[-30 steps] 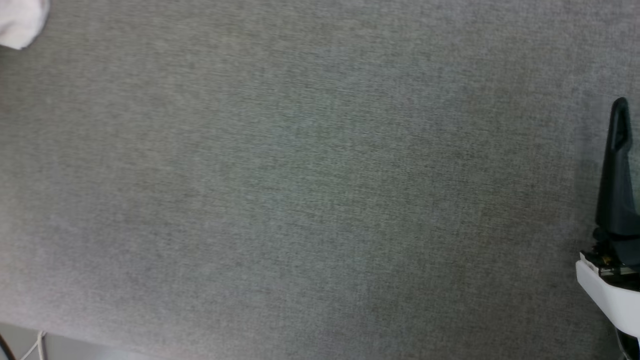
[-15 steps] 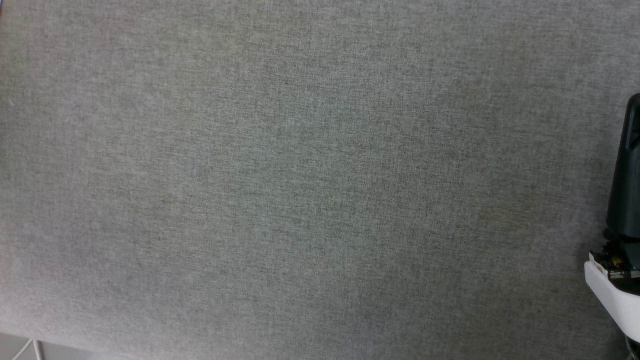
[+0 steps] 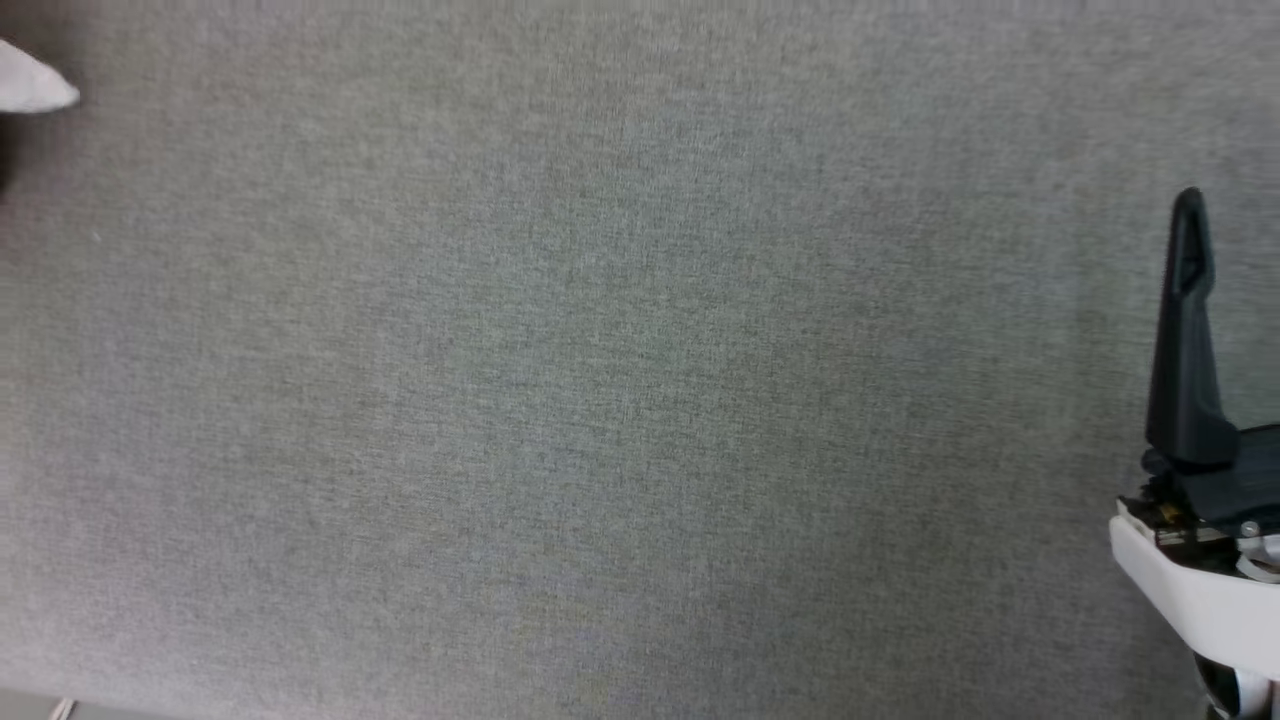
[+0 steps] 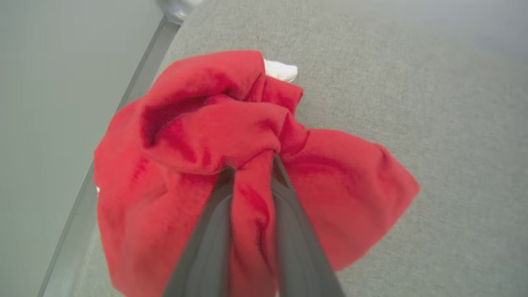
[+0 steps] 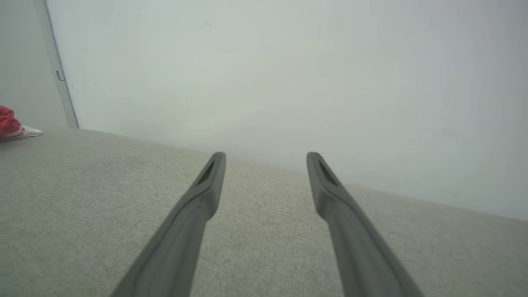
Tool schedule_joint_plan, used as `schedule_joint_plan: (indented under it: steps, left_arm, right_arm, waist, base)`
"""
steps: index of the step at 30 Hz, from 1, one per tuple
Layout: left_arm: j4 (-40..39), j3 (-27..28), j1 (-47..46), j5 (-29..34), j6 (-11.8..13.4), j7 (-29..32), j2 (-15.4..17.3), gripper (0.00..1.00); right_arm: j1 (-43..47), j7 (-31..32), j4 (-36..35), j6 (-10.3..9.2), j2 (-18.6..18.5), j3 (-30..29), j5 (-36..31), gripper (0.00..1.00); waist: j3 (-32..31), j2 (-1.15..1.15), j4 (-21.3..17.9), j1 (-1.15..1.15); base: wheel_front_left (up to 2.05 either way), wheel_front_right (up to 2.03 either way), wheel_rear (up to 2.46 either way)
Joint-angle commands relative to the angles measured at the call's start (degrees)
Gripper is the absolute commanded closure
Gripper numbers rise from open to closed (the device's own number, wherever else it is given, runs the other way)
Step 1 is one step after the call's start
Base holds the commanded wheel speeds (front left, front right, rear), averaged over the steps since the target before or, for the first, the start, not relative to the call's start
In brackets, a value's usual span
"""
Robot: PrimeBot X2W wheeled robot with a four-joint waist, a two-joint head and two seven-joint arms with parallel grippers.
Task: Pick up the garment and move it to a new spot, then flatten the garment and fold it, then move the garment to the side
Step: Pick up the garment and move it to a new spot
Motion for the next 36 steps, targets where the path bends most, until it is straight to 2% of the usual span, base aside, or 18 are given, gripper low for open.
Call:
schedule_joint_plan:
  steps: [1,8,14,23,27,36]
  left_arm:
    - [-1.0,-0.6,-0.9,0.1,0.0,-0.5,0.3,1.00]
    - [-10.8,-7.0,-5.7,1.5,0.0,-0.8,3.0,1.00]
    - [-19.5,-12.8,-11.5,2.0,0.0,-0.1,2.9,1.00]
    - [-28.5,-22.1,-20.6,2.4,0.0,0.5,-1.8,1.00]
    - [-30.3,-26.1,-22.4,1.0,0.0,-0.2,-5.6,1.00]
    - [-37.0,-35.6,-18.7,0.0,0.0,-3.0,-8.3,1.00]
  right_arm:
    - [-0.7,-0.1,0.5,-0.02,0.5,0.3,0.4,0.00]
    - [0.4,-0.1,2.4,-0.02,1.9,0.8,1.5,0.00]
    - [1.0,-0.1,3.9,-0.02,2.3,1.1,2.6,0.00]
    - [1.9,-0.1,5.6,-0.02,2.4,0.7,7.6,0.00]
    - [2.6,-0.1,6.4,-0.02,2.4,0.4,9.0,0.00]
    - [4.0,-0.1,8.1,-0.02,2.4,-0.8,10.8,0.00]
  waist:
    - [-3.1,0.00,-1.1,0.00]
    - [-9.1,0.00,-3.0,0.00]
    - [-13.0,0.00,-4.9,0.00]
    - [-17.3,0.00,-10.1,0.00]
    - [-18.8,0.00,-12.4,0.00]
    - [-20.7,0.00,-16.1,0.00]
  base:
    - [0.00,0.00,0.00]
    - [0.00,0.00,0.00]
    - [0.00,0.00,0.00]
    - [0.00,0.00,0.00]
    - [0.00,0.00,0.00]
    - [0.00,0.00,0.00]
